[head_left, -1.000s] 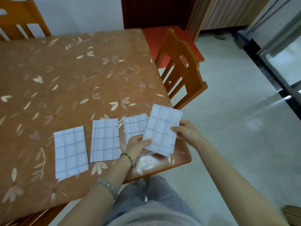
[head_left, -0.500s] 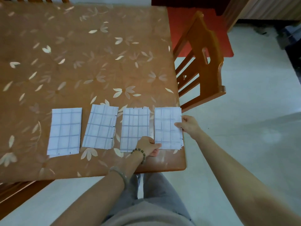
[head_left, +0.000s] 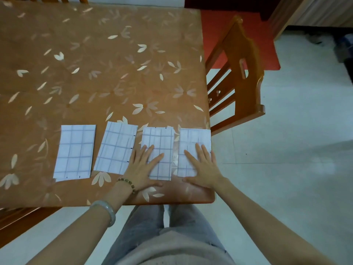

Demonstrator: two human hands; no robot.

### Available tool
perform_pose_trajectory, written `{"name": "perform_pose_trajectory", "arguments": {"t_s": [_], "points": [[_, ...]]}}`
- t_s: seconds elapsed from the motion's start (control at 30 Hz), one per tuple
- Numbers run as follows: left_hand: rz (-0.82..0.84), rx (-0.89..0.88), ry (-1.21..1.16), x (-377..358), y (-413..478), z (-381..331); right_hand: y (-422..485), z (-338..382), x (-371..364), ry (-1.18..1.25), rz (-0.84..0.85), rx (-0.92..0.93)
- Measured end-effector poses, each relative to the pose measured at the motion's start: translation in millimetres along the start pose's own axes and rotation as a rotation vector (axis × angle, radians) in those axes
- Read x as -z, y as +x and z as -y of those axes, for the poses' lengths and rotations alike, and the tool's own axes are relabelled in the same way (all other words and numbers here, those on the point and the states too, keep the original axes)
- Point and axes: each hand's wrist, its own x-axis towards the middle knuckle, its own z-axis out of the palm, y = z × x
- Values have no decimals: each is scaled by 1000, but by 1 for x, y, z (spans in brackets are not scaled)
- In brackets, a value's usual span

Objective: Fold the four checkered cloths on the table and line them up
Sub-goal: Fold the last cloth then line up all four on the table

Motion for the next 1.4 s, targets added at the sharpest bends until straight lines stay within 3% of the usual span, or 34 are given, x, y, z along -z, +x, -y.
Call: {"name": "perform_pose_trajectory", "arguments": {"t_s": [0.4, 0.53, 0.87, 1.03, 1.23, 1.4], "points": [[9, -67, -65, 13, 28, 18, 39, -6, 26, 63, -42, -61], [-78, -53, -4, 24, 43, 23, 58, -8, 39, 45, -30, -62], [-107, -37, -31, 36, 67, 22, 79, -1, 55, -9, -36, -72], [-152, -15, -193, 35, 59, 28, 77, -1, 55, 28, -103, -95], [-368, 291, -404, 31, 26, 72, 69, 12, 58, 139, -265, -110], [-410, 658, -486, 21, 12, 110, 68, 31, 58, 275, -276, -115]]}}
